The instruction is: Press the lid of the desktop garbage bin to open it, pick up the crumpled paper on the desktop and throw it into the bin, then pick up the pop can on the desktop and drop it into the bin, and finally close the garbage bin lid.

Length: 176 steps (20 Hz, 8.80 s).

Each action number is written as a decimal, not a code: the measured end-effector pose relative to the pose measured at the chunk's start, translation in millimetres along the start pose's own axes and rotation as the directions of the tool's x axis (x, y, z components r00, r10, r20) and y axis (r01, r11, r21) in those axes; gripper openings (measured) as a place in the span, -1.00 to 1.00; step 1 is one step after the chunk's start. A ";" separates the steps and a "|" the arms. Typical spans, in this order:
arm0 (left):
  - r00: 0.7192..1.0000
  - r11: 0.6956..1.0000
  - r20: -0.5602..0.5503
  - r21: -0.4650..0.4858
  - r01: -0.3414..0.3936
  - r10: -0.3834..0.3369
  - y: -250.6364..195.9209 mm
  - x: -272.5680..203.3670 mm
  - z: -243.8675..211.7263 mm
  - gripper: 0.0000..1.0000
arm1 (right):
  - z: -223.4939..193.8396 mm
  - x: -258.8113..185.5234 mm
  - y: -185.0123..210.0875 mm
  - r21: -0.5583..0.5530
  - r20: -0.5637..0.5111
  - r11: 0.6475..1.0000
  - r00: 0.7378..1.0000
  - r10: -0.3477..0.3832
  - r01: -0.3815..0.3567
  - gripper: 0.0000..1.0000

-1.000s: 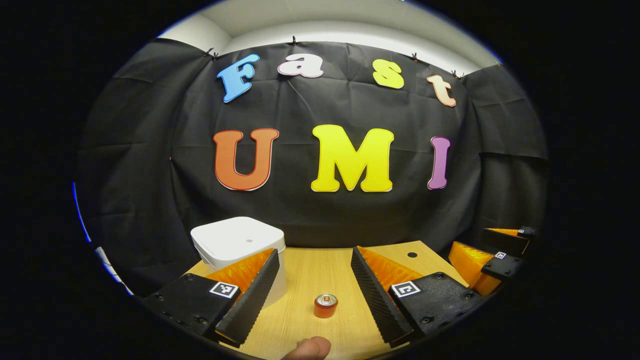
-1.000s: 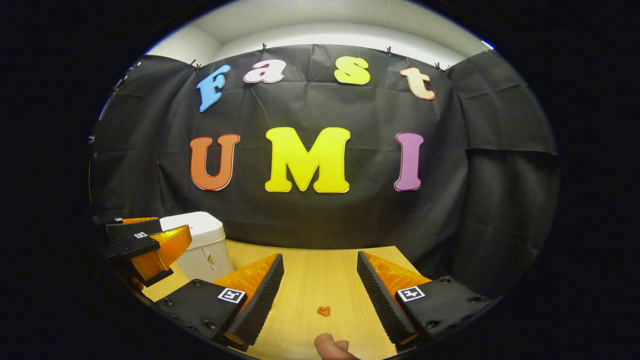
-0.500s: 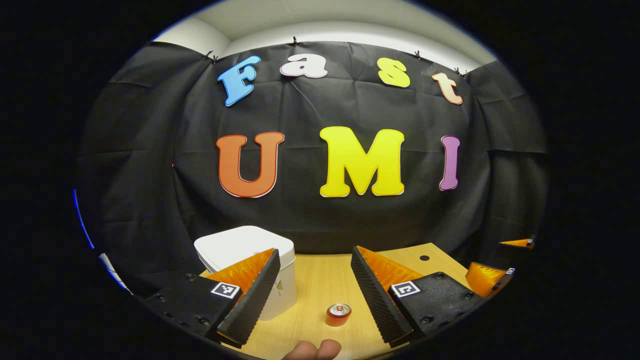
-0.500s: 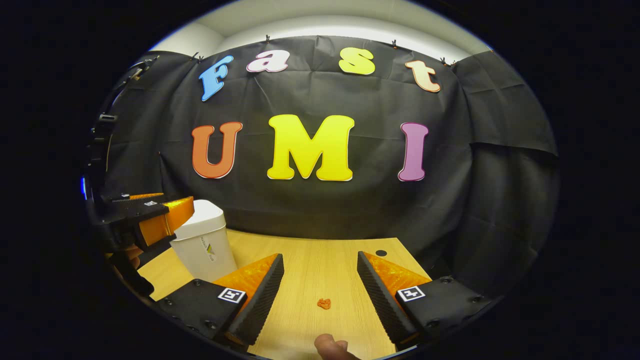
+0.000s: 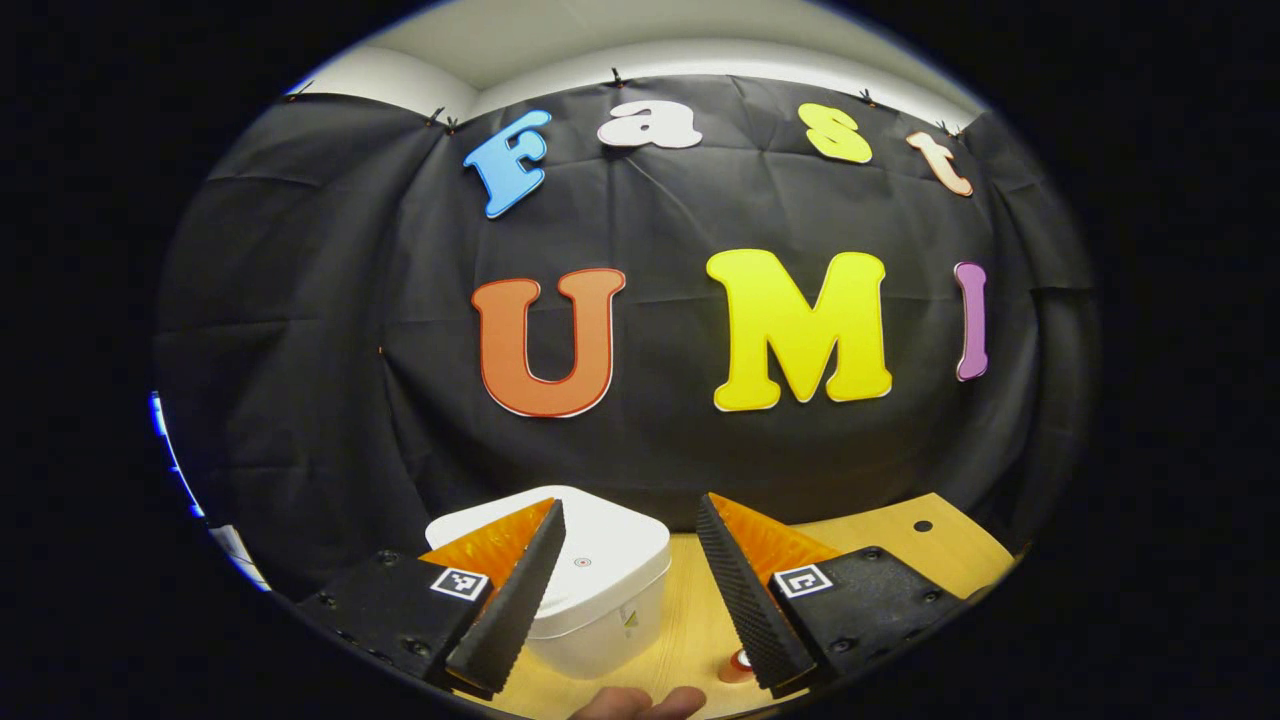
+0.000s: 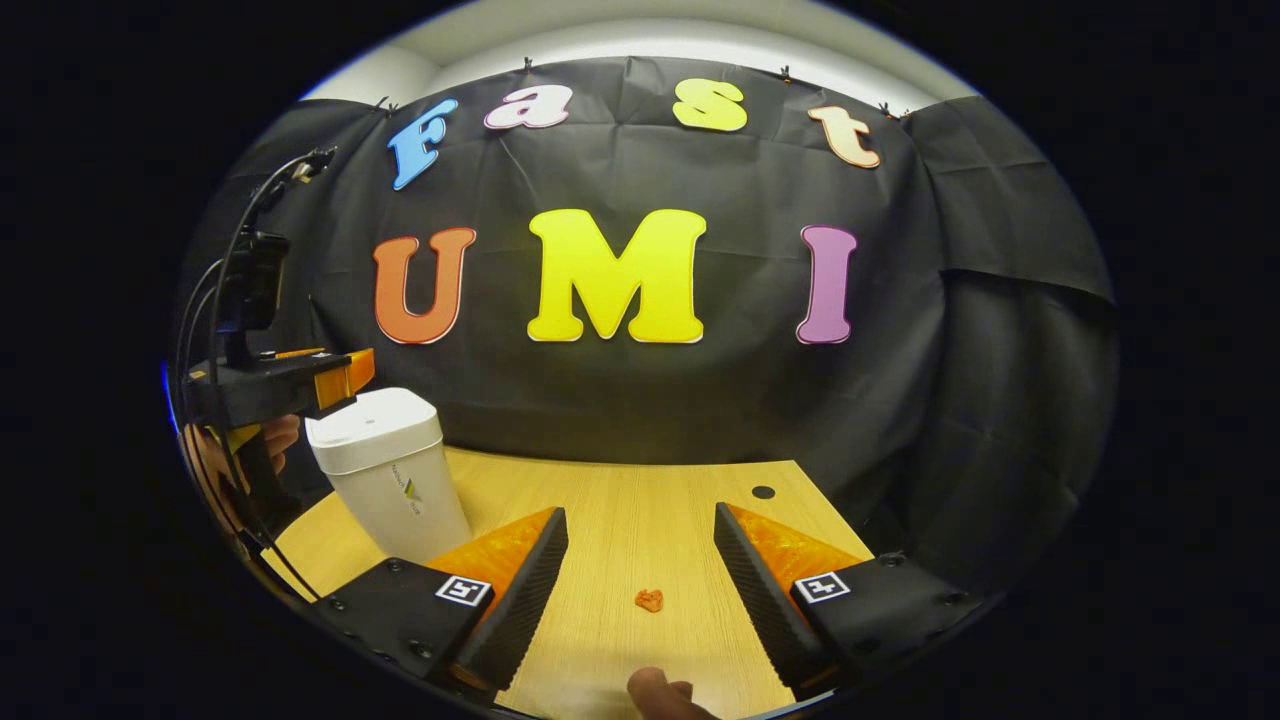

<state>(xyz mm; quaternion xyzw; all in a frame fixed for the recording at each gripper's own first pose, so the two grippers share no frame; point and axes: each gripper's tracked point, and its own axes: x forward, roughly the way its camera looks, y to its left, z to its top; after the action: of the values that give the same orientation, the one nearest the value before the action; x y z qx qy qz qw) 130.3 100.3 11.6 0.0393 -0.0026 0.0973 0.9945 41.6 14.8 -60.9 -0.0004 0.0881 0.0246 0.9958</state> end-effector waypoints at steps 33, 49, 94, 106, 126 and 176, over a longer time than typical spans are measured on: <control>0.934 0.972 -0.285 -0.028 -0.234 0.217 43.8 59.9 -87.3 -0.82 | -37.2 40.8 -8.8 -0.024 -0.123 1.000 0.992 -0.004 0.001 0.88; 0.926 0.966 -0.285 -0.003 -0.258 0.247 45.3 56.9 -70.5 -0.94 | -29.7 36.0 -17.4 -0.007 -0.108 1.000 0.994 0.029 -0.030 0.84; 0.956 0.999 -0.291 0.012 0.047 -0.041 -59.8 -114.6 -107.6 0.98 | -72.7 22.5 -7.2 -0.023 -0.176 0.999 0.983 0.043 -0.048 0.88; 0.900 0.999 -0.435 0.025 0.022 -0.009 -64.8 -120.6 -164.2 0.99 | -159.5 118.7 -17.5 -0.030 -0.367 0.998 0.929 0.047 -0.062 0.88; 0.817 0.998 -0.576 0.070 0.001 0.039 -90.1 -112.3 -227.5 0.99 | -285.8 209.3 -23.6 -0.036 -0.613 0.994 0.788 0.060 -0.103 0.89; 0.929 0.999 -0.369 0.019 0.034 -0.024 26.5 -103.7 -147.4 0.97 | 21.1 172.6 149.8 -0.072 -0.262 0.974 0.947 0.189 -0.214 -0.39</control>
<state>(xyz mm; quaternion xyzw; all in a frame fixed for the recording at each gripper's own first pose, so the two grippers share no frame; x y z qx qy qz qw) 23.1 117.8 -134.6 0.0328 0.1859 0.0883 0.9780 207.7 172.9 -69.8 -0.0440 0.2127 0.1303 0.9674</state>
